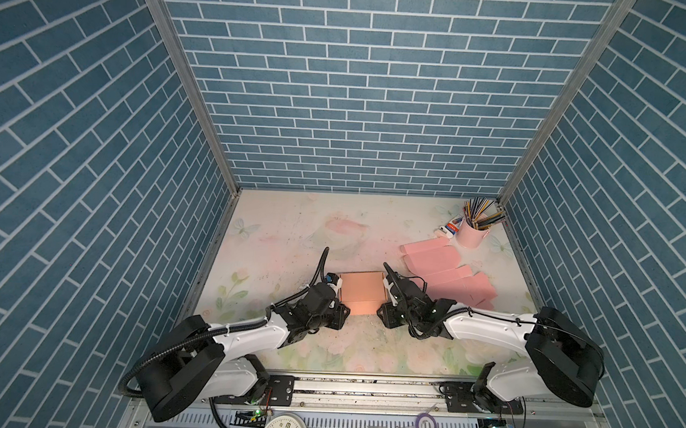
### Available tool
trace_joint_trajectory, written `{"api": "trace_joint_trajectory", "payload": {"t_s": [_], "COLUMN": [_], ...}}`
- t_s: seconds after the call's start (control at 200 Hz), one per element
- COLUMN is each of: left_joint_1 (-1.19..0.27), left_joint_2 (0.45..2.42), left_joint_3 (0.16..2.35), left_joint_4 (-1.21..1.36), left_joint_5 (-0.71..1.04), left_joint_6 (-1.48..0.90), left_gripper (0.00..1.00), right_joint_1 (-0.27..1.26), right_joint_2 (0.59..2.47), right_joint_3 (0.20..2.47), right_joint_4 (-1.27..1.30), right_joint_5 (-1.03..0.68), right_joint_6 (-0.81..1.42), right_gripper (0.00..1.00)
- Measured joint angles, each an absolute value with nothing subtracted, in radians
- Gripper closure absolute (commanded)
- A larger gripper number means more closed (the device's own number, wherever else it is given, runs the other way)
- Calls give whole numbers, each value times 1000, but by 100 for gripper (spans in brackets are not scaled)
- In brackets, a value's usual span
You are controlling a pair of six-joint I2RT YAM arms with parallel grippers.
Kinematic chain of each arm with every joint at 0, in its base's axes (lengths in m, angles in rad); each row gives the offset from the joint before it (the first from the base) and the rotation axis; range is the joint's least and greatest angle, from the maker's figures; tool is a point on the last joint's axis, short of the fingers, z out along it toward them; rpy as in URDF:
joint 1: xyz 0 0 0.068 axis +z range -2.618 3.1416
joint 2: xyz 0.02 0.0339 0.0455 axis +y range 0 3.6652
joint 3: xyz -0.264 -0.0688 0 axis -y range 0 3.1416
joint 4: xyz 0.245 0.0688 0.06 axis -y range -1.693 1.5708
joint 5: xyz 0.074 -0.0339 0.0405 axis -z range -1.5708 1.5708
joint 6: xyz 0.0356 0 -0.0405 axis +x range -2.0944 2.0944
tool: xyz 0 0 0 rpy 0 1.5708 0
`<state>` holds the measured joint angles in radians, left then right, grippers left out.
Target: Fold the paper box
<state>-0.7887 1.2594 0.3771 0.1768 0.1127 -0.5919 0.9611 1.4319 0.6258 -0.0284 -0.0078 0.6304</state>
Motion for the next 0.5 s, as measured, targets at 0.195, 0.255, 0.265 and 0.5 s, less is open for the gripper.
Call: {"api": "trace_joint_trajectory", "payload": {"t_s": [0.195,0.255,0.265,0.5], "left_joint_1": [-789,-789,-789,-789], "left_joint_2": [1285,1285,1285,1263], "left_joint_3": [377,377,377,377], "left_joint_4": [200,201,202,192], "left_joint_5": [104,101,101,99], "left_joint_6": [-590,-590,-590,-586], "left_gripper": [63,63,63,53], "right_joint_1": [959,959,959,957], "right_joint_2": [1443,1443,1443,1443], "right_joint_3": [626,626,626,626], "right_joint_4": [-27,-27,-27,-27], "right_joint_5": [-3,-3,-3,1], "right_joint_6": [629,629,629,628], "right_gripper": [56,56,56,56]}}
